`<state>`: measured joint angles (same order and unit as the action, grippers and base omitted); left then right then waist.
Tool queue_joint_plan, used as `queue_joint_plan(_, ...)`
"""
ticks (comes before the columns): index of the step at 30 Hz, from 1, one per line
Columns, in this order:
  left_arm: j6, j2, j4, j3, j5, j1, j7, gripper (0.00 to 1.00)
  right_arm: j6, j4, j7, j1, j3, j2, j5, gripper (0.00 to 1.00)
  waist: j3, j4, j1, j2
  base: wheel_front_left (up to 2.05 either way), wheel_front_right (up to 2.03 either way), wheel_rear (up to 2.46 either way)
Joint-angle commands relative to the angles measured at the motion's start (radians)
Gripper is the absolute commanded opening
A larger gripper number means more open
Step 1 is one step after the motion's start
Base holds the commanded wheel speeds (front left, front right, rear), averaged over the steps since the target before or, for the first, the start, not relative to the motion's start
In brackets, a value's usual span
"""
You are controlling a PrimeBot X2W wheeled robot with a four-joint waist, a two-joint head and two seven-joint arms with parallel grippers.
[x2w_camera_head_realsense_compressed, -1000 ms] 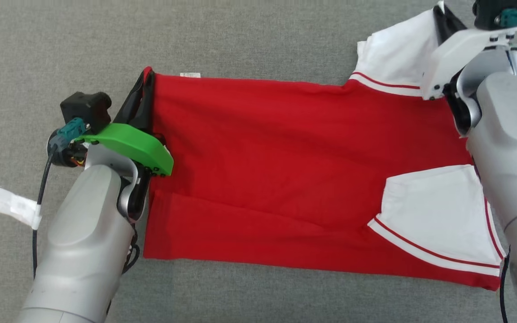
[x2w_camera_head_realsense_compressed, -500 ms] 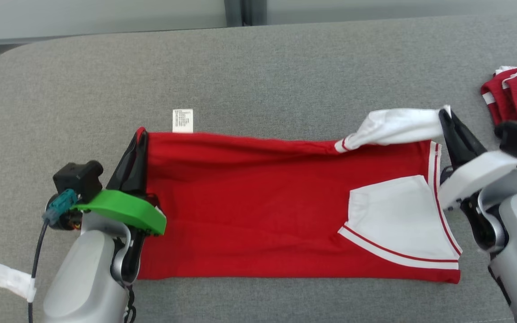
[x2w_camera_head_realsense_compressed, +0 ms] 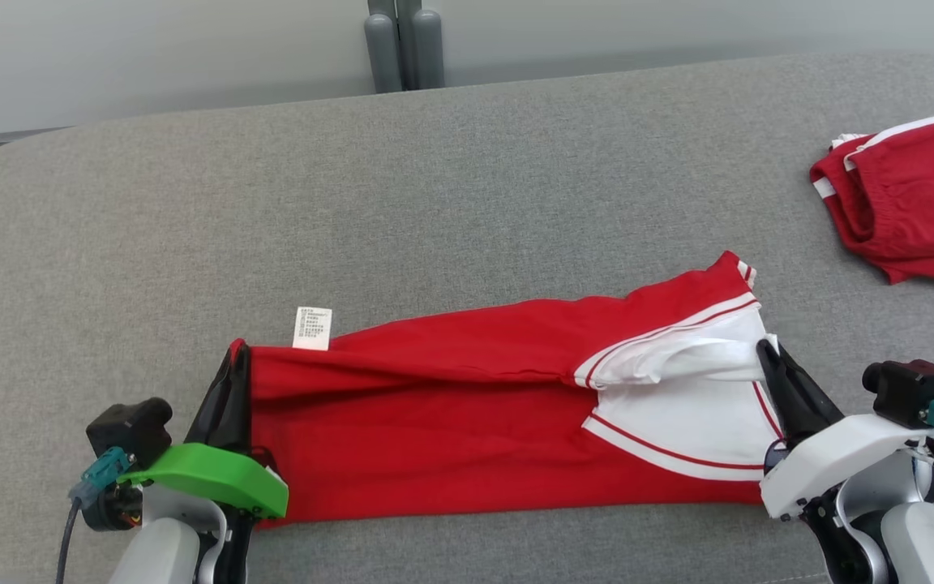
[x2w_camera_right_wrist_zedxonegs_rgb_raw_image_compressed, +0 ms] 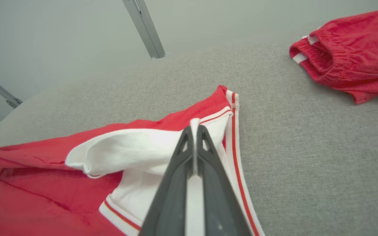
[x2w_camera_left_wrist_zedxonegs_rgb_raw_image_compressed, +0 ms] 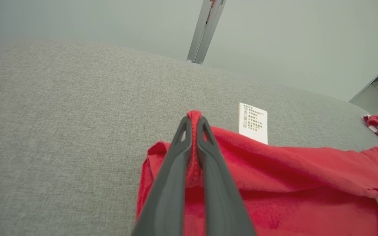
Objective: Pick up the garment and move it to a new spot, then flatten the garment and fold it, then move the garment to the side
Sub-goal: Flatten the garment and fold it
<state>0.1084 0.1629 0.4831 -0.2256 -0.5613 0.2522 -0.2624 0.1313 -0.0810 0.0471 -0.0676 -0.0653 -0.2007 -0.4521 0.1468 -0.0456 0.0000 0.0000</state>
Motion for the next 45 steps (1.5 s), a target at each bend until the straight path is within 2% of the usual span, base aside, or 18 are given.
queue_joint_plan(1, -0.001, -0.001, 0.004, 0.011, -0.005, -0.022, -0.003, 0.0, -0.001, 0.007, 0.006, 0.018, 0.006, 0.009, 0.012, 0.0, -0.005, -0.003, 0.0, 0.0, 0.0, 0.0, 0.0)
queue_joint_plan(3, 0.003, -0.007, 0.008, 0.018, -0.01, -0.033, -0.003, 0.0, -0.001, 0.003, 0.01, 0.03, 0.011, 0.021, 0.016, 0.0, -0.009, -0.003, 0.0, 0.0, 0.0, 0.0, 0.0)
queue_joint_plan(4, 0.004, -0.008, 0.007, 0.019, -0.01, -0.039, -0.003, 0.26, -0.001, -0.001, 0.012, 0.036, 0.012, 0.024, 0.02, 0.37, -0.011, -0.003, 0.0, 0.0, 0.0, 0.0, 0.0)
queue_joint_plan(5, 0.005, -0.008, 0.0, 0.026, -0.009, -0.046, -0.003, 0.66, -0.001, -0.004, 0.01, 0.044, 0.014, 0.03, 0.023, 0.79, -0.013, -0.002, 0.0, 0.0, 0.0, 0.0, 0.0)
queue_joint_plan(6, 0.005, -0.01, -0.006, 0.034, -0.011, -0.055, -0.003, 1.0, -0.001, -0.006, 0.008, 0.051, 0.017, 0.035, 0.024, 1.0, -0.015, -0.002, 0.0, 0.0, 0.0, 0.0, 0.0)
queue_joint_plan(18, 0.0, -0.061, -0.216, 0.188, 0.02, -0.24, -0.003, 1.0, -0.001, 0.014, -0.031, 0.131, 0.138, 0.075, 0.046, 1.0, -0.023, 0.002, 0.0, 0.0, 0.0, 0.0, 0.0)
queue_joint_plan(25, -0.011, -0.094, -0.284, 0.18, 0.079, -0.278, -0.003, 1.0, -0.001, -0.028, 0.012, 0.078, 0.152, 0.066, 0.089, 1.0, -0.033, 0.023, 0.0, 0.0, 0.0, 0.0, 0.0)
queue_joint_plan(32, -0.019, -0.107, -0.3, 0.158, 0.104, -0.253, -0.003, 1.0, -0.001, -0.185, 0.111, -0.037, 0.123, 0.032, 0.13, 1.0, -0.026, 0.067, 0.0, 0.0, 0.0, 0.0, 0.0)
queue_joint_plan(38, -0.031, -0.111, -0.321, 0.175, 0.105, -0.247, -0.003, 1.0, -0.001, -0.356, 0.161, -0.128, 0.09, -0.004, 0.138, 1.0, -0.016, 0.115, 0.0, 0.0, 0.0, 0.0, 0.0)
queue_joint_plan(45, -0.039, -0.112, -0.332, 0.184, 0.088, -0.256, -0.003, 1.0, 0.0, -0.463, 0.205, -0.15, 0.04, -0.004, 0.11, 1.0, -0.015, 0.137, 0.0, 0.0, 0.0, 0.0, 0.0)
